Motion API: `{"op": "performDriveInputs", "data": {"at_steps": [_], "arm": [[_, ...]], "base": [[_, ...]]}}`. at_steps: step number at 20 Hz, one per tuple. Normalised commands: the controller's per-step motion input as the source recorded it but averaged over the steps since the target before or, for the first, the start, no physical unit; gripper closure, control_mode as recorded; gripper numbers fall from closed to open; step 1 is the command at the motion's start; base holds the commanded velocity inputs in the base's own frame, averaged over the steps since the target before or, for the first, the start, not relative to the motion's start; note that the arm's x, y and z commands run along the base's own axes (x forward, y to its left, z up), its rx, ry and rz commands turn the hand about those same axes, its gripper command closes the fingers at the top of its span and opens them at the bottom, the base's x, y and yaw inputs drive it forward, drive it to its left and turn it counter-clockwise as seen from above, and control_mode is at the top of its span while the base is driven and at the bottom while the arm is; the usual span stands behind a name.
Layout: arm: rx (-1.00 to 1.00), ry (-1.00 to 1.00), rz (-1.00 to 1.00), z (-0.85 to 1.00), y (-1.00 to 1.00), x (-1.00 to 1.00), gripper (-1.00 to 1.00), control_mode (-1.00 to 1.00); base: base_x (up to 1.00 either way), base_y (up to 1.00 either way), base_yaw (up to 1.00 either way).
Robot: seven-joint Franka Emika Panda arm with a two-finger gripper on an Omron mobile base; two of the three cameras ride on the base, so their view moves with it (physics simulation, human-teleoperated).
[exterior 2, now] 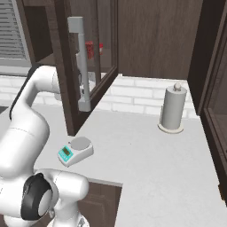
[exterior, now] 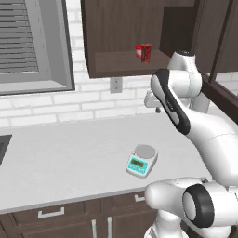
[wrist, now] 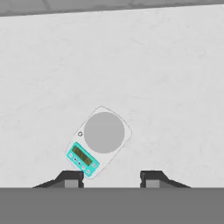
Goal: Pick the yogurt and place it on the digital scale for weighing, and close the cabinet.
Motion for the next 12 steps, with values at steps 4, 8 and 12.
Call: {"op": "performDriveInputs", "data": {"at_steps": [4,8,12], "arm": [[0.0,-0.13,0.0,0.0,0.09,-0.49,-1.0,-1.0],[-0.07,-0.23,0.0,0.43,0.23,-0.66,-1.0,-1.0],[-0.12,-0.09,-0.01,0.93,0.28,-0.34,-1.0,-1.0]], "base": [[0.0,0.0,0.0],[0.0,0.0,0.0],[0.0,0.0,0.0]]}}
